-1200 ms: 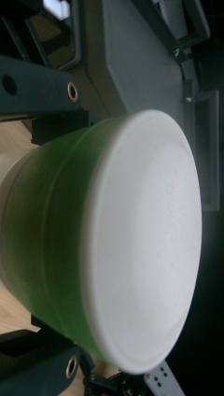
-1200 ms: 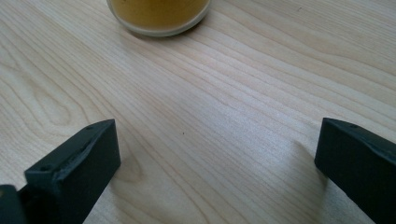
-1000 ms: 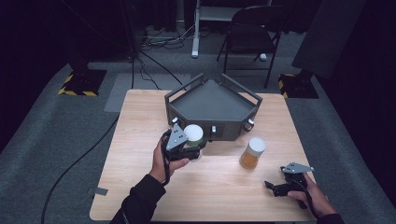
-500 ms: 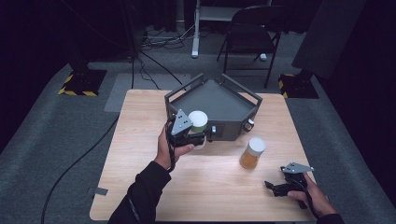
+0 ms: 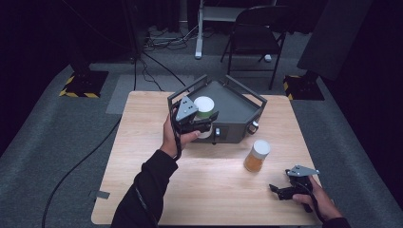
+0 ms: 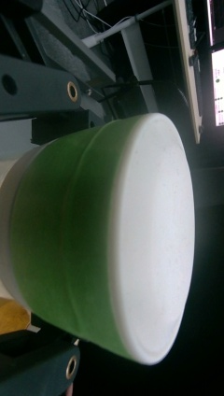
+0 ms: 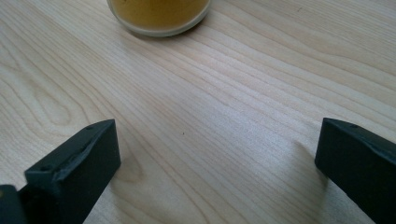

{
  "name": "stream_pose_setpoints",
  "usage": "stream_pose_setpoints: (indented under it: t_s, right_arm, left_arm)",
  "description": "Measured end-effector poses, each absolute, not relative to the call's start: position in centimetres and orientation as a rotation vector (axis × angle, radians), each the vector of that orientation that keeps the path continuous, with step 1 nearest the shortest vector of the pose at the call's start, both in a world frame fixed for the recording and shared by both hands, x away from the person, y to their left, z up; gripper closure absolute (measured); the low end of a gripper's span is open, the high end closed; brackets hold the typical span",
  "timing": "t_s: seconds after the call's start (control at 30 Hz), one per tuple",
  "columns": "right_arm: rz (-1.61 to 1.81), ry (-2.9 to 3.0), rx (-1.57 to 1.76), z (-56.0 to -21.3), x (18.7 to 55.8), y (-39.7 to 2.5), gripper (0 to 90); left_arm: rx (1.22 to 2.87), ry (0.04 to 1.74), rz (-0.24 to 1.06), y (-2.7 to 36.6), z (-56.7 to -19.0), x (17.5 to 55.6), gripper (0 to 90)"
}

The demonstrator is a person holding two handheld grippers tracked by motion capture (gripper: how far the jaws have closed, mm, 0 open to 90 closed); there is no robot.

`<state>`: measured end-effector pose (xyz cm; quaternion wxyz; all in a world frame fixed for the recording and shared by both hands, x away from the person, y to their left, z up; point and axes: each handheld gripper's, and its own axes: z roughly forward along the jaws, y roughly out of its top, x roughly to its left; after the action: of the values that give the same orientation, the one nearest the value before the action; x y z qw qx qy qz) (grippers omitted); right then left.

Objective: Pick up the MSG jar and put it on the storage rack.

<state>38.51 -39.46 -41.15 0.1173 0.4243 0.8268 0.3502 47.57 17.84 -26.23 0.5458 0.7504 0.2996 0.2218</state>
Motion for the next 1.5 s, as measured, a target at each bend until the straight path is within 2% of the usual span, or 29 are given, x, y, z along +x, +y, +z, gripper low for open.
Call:
stream_pose_setpoints:
  t_s: [0.83, 1.5]
  right_arm:
    - [1.027, 2.421, 1.240, -41.2, 38.5, -39.5, 0.0]
    - [1.027, 2.422, 1.238, -41.2, 38.6, -39.5, 0.0]
  left_arm:
    - [1.805, 0.731, 0.588, 15.3, -24.7, 51.9, 34.4]
    - [1.819, 0.811, 0.633, 14.4, -26.1, 54.3, 34.3]
